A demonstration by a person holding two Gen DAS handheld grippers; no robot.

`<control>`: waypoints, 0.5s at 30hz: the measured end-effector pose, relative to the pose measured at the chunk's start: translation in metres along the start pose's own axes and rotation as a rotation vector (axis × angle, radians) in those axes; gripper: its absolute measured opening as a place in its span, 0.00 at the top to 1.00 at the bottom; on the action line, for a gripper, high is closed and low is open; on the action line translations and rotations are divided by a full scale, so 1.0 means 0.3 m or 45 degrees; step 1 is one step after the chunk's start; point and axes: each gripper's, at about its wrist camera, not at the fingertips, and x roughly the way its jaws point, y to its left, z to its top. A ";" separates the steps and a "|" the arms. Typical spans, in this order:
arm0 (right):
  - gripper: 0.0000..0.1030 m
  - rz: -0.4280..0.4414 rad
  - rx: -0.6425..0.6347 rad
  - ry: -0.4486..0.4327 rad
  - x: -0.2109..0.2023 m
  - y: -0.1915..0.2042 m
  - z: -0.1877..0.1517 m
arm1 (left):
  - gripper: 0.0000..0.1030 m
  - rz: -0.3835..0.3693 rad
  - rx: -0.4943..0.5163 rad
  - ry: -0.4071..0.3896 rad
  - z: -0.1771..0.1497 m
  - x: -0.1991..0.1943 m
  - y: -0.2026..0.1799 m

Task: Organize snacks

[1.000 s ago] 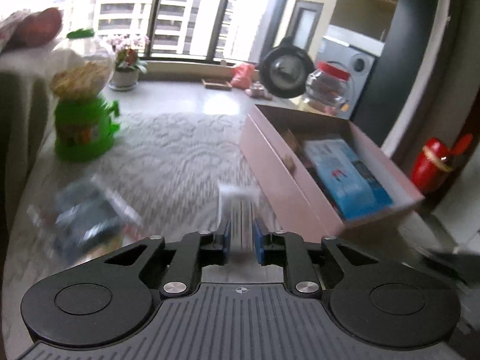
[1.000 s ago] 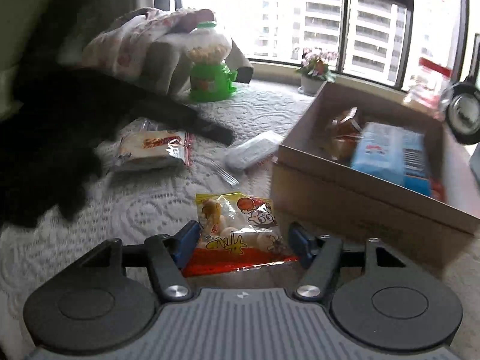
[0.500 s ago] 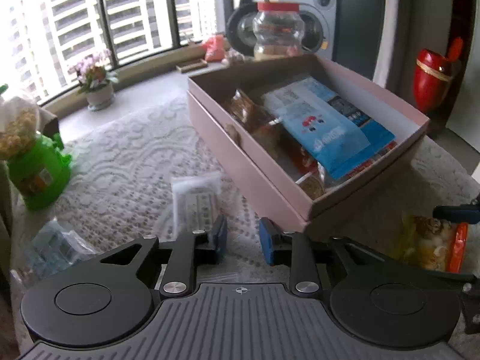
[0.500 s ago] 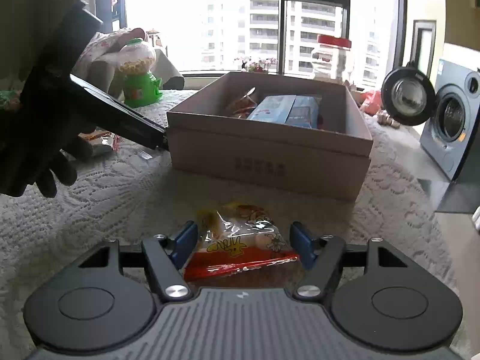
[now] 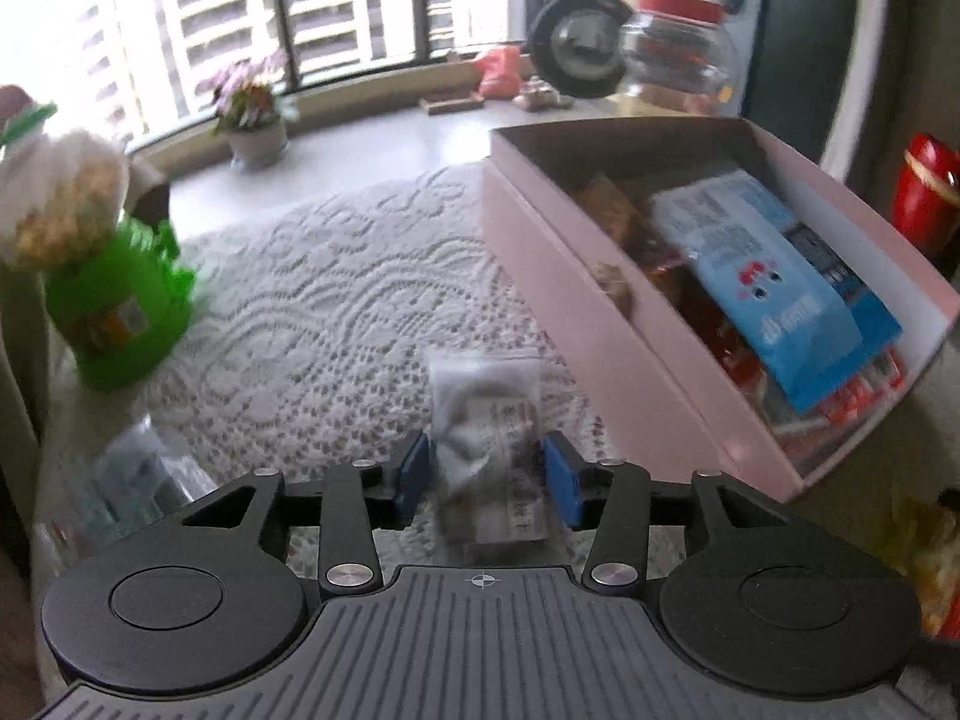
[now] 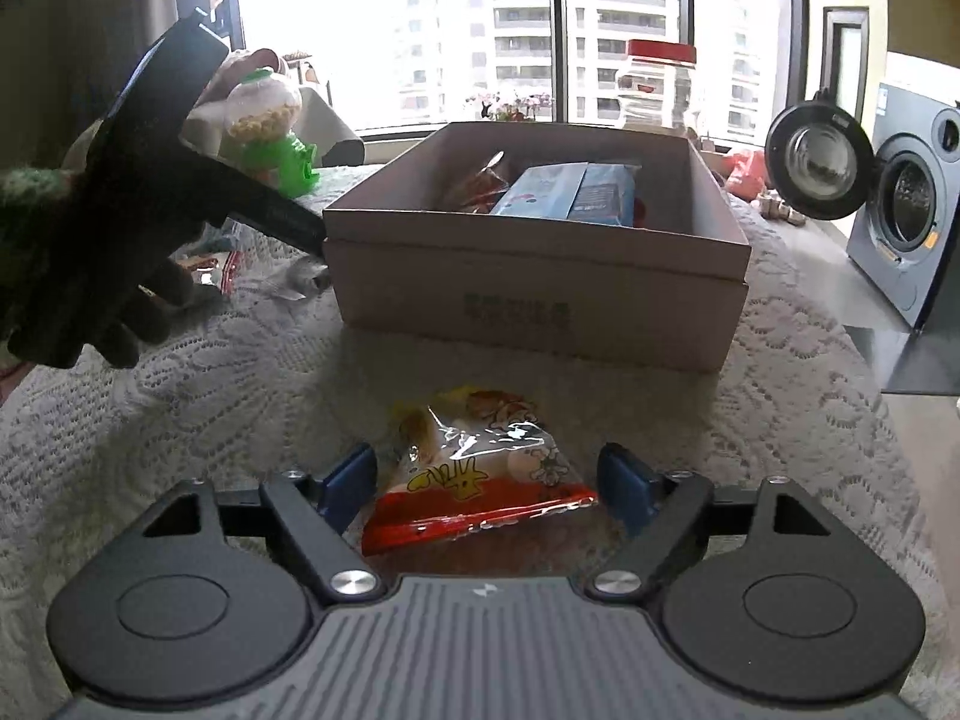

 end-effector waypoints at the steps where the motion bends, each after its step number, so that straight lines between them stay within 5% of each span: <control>1: 0.19 0.001 0.000 0.001 0.001 0.000 0.000 | 0.51 -0.002 -0.012 -0.007 -0.006 0.000 0.003; 9: 0.12 0.025 -0.021 0.023 0.011 0.002 0.004 | 0.57 -0.002 -0.031 -0.008 -0.038 -0.037 -0.016; 15: 0.06 0.048 -0.042 0.043 0.020 0.004 0.006 | 0.61 -0.112 -0.177 -0.037 -0.152 -0.175 -0.005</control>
